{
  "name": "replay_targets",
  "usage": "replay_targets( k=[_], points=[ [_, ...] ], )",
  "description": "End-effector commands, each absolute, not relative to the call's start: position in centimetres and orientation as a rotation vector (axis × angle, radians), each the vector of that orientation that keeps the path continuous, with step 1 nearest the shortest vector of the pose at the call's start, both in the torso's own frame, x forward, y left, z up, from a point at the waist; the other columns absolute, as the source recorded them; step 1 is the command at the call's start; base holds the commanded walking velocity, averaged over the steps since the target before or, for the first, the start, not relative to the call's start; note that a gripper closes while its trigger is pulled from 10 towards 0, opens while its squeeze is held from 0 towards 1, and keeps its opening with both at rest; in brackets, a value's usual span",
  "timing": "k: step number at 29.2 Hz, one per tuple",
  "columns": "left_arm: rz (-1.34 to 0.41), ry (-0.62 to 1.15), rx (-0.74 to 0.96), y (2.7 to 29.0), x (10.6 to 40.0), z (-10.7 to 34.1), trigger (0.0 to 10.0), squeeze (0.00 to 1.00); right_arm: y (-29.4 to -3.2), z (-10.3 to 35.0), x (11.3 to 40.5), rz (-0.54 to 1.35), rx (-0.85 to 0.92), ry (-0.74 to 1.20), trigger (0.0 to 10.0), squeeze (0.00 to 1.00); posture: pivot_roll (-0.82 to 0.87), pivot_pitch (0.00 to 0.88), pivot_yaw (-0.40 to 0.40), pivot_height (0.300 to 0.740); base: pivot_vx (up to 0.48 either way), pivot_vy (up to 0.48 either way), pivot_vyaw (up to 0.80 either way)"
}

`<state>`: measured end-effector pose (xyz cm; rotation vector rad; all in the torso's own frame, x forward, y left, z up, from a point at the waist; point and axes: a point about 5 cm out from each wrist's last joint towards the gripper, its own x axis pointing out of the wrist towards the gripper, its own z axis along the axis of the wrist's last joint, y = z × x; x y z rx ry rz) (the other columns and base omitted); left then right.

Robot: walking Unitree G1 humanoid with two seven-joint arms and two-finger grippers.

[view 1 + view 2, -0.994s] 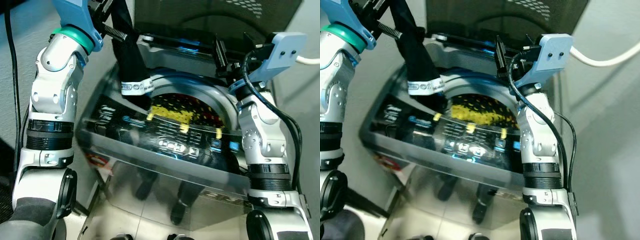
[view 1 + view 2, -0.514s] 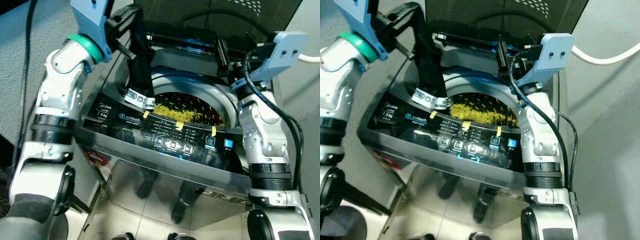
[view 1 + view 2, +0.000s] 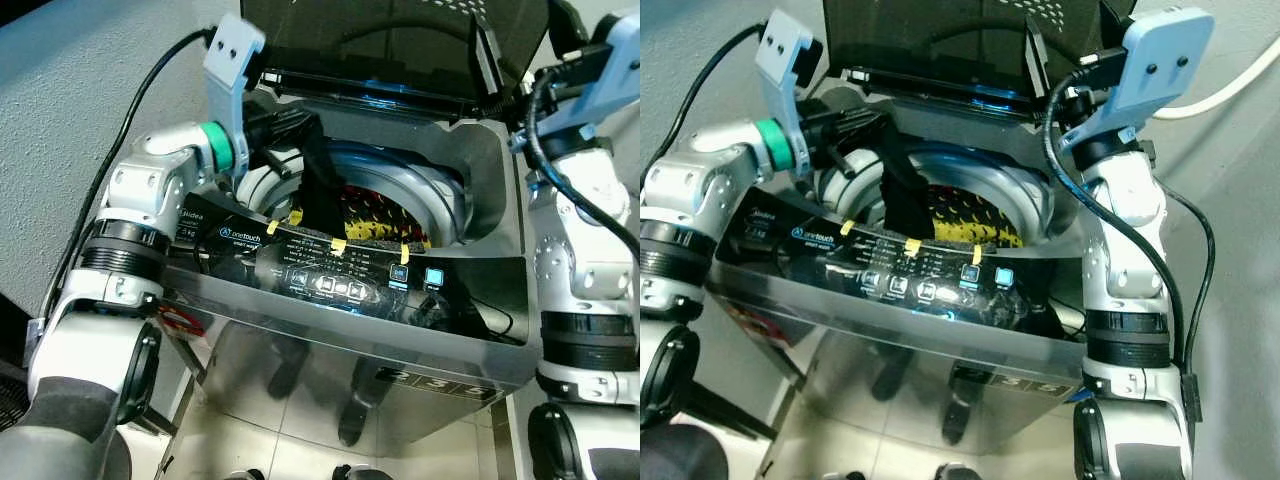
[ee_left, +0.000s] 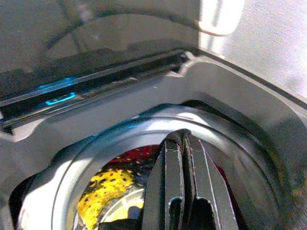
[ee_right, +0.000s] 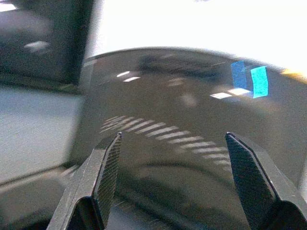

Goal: Clothes washing

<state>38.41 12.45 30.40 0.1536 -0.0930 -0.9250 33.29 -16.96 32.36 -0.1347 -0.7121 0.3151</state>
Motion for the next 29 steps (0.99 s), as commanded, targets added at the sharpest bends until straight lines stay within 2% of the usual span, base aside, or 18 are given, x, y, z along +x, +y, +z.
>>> replay_targets(
  k=[1, 4, 5, 6, 7, 16, 20, 23, 24, 25, 28, 29],
  points=[
    [-0.971, -0.076, 0.182, 12.9, 38.0, 29.7, 10.0, 0.00, -16.8, 31.3, 33.2, 0.400, -0.157, -0.648, 10.0, 0.00, 0.00, 0.064, 0.026, 0.740, 0.000, 0.000, 0.00],
    [-1.006, -0.057, 0.206, 13.3, 37.6, 29.4, 10.0, 0.00, -16.5, 30.3, 33.0, 0.468, -0.197, -0.590, 10.0, 0.00, 0.01, 0.072, 0.029, 0.740, 0.000, 0.000, 0.00],
    [-1.025, -0.057, 0.219, 13.4, 37.4, 29.4, 10.0, 0.07, -16.5, 30.0, 33.0, 0.483, -0.214, -0.574, 10.0, 0.00, 0.00, 0.073, 0.028, 0.740, 0.000, 0.000, 0.00],
    [-1.025, -0.057, 0.219, 13.4, 37.4, 29.4, 10.0, 0.07, -16.5, 30.0, 33.0, 0.483, -0.214, -0.574, 10.0, 0.00, 0.00, 0.073, 0.028, 0.740, 0.000, 0.000, 0.00],
    [-1.043, -0.057, 0.224, 13.4, 37.2, 29.4, 10.0, 1.00, -16.4, 29.7, 32.9, 0.505, -0.222, -0.557, 10.0, 0.00, 0.00, 0.075, 0.028, 0.740, 0.000, 0.000, 0.00],
    [-1.073, -0.040, 0.248, 13.6, 36.9, 29.6, 10.0, 1.00, -17.6, 29.5, 32.0, 0.653, -0.277, -0.494, 10.0, 0.00, 0.00, 0.074, 0.031, 0.740, 0.000, 0.000, 0.00],
    [-1.111, -0.128, 0.220, 13.5, 36.4, 30.5, 10.0, 1.00, -17.9, 29.6, 31.9, 0.670, -0.271, -0.494, 10.0, 0.00, 0.00, 0.074, 0.032, 0.740, 0.000, 0.000, 0.00],
    [-1.307, -0.348, 0.097, 13.2, 33.4, 33.6, 10.0, 1.00, -17.5, 29.4, 31.4, 0.708, -0.236, -0.499, 10.0, 0.00, 0.00, 0.070, 0.038, 0.740, 0.000, 0.000, 0.00],
    [-1.349, -0.391, 0.090, 13.2, 32.5, 34.2, 10.0, 0.21, -17.4, 29.4, 31.3, 0.719, -0.226, -0.500, 10.0, 0.00, 0.00, 0.070, 0.038, 0.740, 0.000, 0.000, 0.00],
    [-1.387, -0.424, 0.094, 13.1, 31.6, 34.8, 10.0, 0.00, -17.3, 29.4, 31.2, 0.727, -0.216, -0.503, 10.0, 0.00, 0.00, 0.069, 0.039, 0.740, 0.000, 0.000, 0.00],
    [-1.418, -0.481, 0.094, 13.0, 30.5, 35.7, 10.0, 0.00, -17.4, 29.4, 31.1, 0.727, -0.198, -0.509, 10.0, 0.00, 0.00, 0.070, 0.040, 0.740, 0.000, 0.000, 0.00],
    [-1.441, -0.586, 0.100, 13.0, 28.8, 37.6, 10.0, 0.00, -17.4, 29.5, 31.1, 0.717, -0.163, -0.521, 10.0, 0.00, 0.01, 0.070, 0.038, 0.740, 0.000, 0.000, 0.00]
  ],
)
